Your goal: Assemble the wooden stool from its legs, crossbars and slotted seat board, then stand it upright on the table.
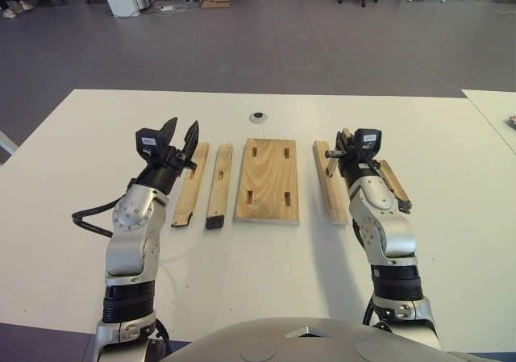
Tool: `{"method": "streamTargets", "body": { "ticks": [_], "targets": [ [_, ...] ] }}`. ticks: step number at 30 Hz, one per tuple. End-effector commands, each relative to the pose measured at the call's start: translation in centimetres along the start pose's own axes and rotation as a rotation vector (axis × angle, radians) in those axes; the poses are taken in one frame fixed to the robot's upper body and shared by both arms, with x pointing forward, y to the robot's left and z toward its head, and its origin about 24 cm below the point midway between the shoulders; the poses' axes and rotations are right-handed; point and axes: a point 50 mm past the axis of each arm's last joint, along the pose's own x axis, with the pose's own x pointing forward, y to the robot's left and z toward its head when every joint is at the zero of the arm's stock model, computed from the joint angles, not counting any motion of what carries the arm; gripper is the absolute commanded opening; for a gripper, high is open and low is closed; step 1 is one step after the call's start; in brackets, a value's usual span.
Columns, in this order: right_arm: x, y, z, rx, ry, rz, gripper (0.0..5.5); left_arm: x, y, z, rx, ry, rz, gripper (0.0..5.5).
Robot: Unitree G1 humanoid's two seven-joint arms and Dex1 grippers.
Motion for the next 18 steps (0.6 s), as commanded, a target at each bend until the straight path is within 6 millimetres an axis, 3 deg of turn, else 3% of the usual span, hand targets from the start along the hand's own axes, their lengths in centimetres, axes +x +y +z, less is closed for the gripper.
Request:
{"method": "streamTargets", "body": {
  "ticks": [1, 5, 18],
  "targets": [
    [-1.7, -0.6, -3.6, 0.031, 0.150, 0.106, 0.42, -0.3, -0.2, -0.2, 0.001, 0.001, -0.007, 2.32],
    [-2.7, -2.3, -4.7, 0.039, 0.172, 0.128, 0.42, -0.3, 0.2, -0.1, 0.020, -0.002, -0.017, 2.32],
    [-1.9, -2.2, -5.3, -0.023, 0.179, 0.084, 0.42, 0.0, 0.3, 0.0, 0.042, -0.009, -0.017, 2.32]
  ]
}}
